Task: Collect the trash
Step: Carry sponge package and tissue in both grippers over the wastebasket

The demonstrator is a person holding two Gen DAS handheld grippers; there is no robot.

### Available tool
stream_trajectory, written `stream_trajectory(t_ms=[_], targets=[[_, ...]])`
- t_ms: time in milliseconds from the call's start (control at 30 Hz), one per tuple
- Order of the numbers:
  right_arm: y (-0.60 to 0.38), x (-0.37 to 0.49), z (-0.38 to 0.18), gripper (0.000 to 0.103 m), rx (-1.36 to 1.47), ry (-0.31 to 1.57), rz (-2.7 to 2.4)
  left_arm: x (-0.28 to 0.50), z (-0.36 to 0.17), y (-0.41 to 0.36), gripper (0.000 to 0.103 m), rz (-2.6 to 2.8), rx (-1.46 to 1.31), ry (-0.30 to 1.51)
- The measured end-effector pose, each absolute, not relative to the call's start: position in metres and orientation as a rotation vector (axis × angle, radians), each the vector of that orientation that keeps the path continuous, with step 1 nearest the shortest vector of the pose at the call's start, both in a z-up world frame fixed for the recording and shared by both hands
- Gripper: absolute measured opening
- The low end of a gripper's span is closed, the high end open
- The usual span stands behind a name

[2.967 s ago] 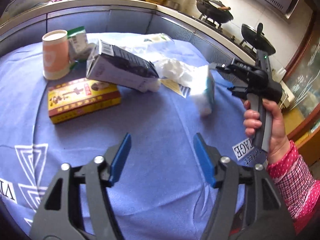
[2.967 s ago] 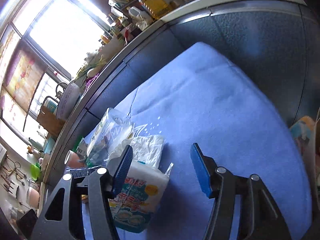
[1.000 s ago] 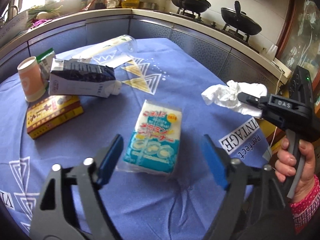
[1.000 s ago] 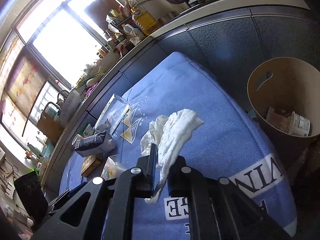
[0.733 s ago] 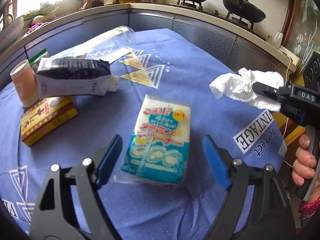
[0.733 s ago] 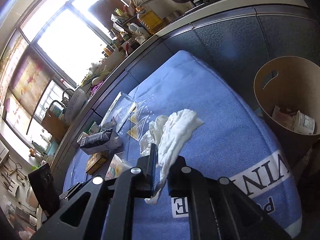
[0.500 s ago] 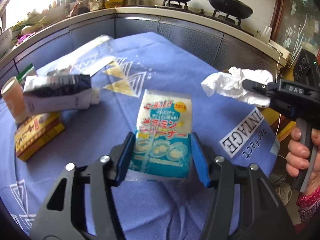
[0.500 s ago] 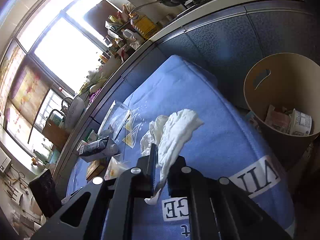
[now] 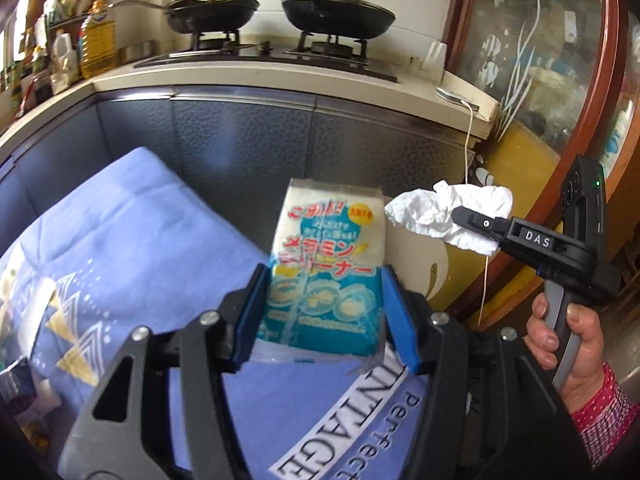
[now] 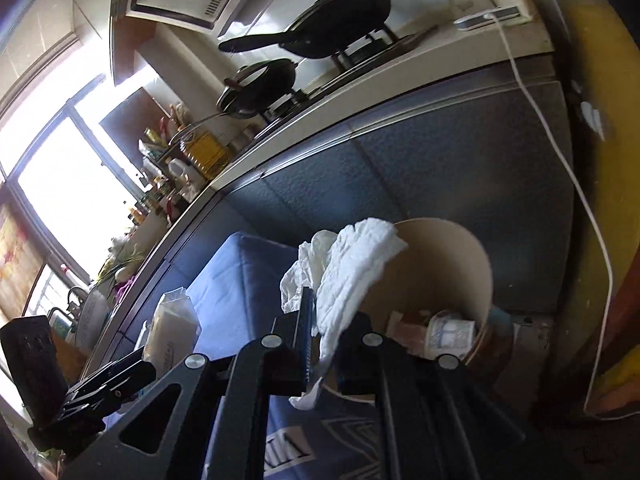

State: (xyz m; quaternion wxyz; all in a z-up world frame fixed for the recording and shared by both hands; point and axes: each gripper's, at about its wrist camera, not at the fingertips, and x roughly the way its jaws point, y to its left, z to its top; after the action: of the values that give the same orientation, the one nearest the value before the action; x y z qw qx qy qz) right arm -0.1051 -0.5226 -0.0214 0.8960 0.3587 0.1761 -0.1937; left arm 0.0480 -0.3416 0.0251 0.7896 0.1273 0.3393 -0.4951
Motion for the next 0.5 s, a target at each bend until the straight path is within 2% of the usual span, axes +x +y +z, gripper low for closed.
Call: stream_trajectory(t_ms=[167, 500], targets=[[-0.543, -0.108, -0.034, 0.009, 0.725, 0.389, -0.449, 0.05, 0.016, -0.396, 0.054, -1.115, 0.305, 0.761], [-0.557, -0.09, -0.064, 0.009, 0.707, 0.477, -0.46, 0.066, -0.019, -0.451, 0.055, -1.087, 0.357, 0.837]])
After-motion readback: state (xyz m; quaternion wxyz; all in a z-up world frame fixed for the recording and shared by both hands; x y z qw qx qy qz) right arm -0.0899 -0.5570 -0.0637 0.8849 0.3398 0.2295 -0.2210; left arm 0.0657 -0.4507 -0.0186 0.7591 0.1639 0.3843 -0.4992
